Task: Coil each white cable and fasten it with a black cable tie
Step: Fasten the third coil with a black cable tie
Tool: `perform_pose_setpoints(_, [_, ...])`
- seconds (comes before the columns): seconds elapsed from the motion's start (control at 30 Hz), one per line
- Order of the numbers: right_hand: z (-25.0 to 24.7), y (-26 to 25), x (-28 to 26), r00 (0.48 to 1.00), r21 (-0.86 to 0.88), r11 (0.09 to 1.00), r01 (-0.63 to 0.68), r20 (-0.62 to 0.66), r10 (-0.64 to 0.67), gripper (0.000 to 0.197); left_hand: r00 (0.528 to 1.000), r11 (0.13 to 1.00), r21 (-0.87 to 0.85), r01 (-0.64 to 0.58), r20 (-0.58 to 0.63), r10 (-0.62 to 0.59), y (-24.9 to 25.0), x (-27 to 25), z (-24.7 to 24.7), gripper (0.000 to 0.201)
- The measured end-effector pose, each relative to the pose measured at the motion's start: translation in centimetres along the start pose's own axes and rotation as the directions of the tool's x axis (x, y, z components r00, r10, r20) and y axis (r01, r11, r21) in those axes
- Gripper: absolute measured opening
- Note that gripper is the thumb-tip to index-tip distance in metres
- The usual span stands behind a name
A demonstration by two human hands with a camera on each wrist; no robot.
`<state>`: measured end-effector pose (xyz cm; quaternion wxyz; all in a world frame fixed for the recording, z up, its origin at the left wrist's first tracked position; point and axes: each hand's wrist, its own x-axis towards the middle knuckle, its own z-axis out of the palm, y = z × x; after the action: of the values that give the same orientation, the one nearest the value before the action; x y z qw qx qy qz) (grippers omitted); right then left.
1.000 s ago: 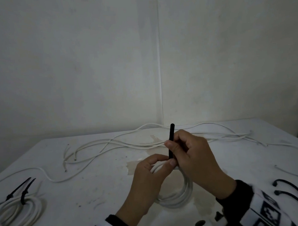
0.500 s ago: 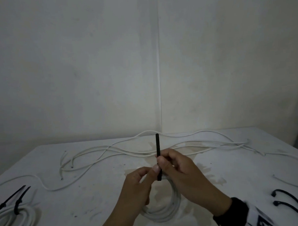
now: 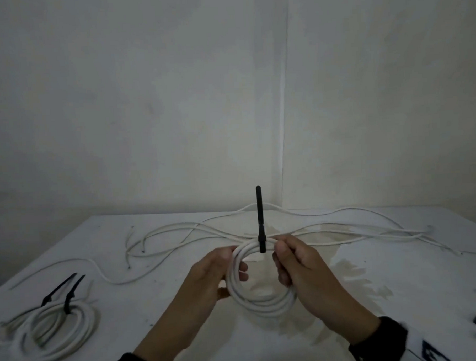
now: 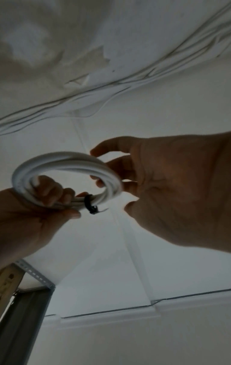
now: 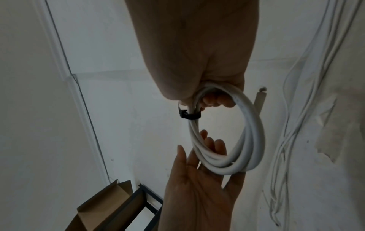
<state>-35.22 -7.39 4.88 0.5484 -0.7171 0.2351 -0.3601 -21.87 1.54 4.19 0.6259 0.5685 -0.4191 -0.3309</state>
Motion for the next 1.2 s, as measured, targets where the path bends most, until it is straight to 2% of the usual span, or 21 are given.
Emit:
perform_pose_setpoints(0.1, [0.9,0.6,0.3,1.0,0.006,1.0,-0.027,0.014,0.027,0.029,1.0,0.998,0.06,0.001,0.014,-0.002,-0.4,-0.6,-1.4,0.022])
perform_pose_setpoints(0.27, [3.2,1.2,0.8,0.995,-0.013,0.999,-0.042,0.09,0.043,0.026,0.986,0.996,0.088,-0.007,-0.166,0.021,-1.4,-1.0,-4.4,0.025])
perform_pose_setpoints(0.37, [4.8,1.6,1.5,0.999,-0.061,0.998,-0.021,0.033,0.023,0.027,0.985,0.995,0.095,-0.002,-0.17,0.018,-1.3,-1.8,-5.7,0.023])
perform_pose_setpoints(0.5, [7.3,2.7,2.4,0.999,-0.086,0.995,-0.048,0.015,0.05,0.027,0.975,0.962,0.274,-0.015,-0.211,0.075,-1.9,-2.6,-7.5,0.02])
perform_pose_setpoints(0.6, [9.3,3.0,2.6,0.987,-0.126,0.988,-0.088,0.124,0.103,0.033,0.955,0.949,0.315,0.019,-0.286,0.076,-2.4,-2.9,-9.6,0.016])
perform_pose_setpoints(0.77, [12.0,2.3,2.8,0.925,-0.227,0.969,-0.097,0.34,0.172,0.051,0.938,0.926,0.373,0.057,-0.338,0.078,-2.5,-3.5,-12.8,0.032])
perform_pose_setpoints(0.93, [13.9,2.6,3.2,0.837,-0.335,0.939,-0.078,0.489,0.244,0.063,0.943,0.876,0.476,0.084,-0.321,0.084,-2.8,-3.8,-16.0,0.014])
perform_pose_setpoints(1.03, [14.3,3.1,3.5,0.837,-0.401,0.915,-0.044,0.486,0.253,0.065,0.929,0.847,0.515,0.131,-0.363,0.077,-3.2,-3.8,-18.2,0.026])
perform_pose_setpoints(1.1, [14.2,3.7,3.8,0.84,-0.458,0.889,-0.029,0.471,0.27,0.064,0.918,0.817,0.546,0.186,-0.394,0.054,-3.6,-3.8,-19.7,0.014])
perform_pose_setpoints(1.2, [13.2,5.2,4.4,0.849,-0.566,0.824,-0.03,0.421,0.32,0.067,0.908,0.761,0.599,0.25,-0.419,0.031,-4.1,-4.0,-21.6,0.015])
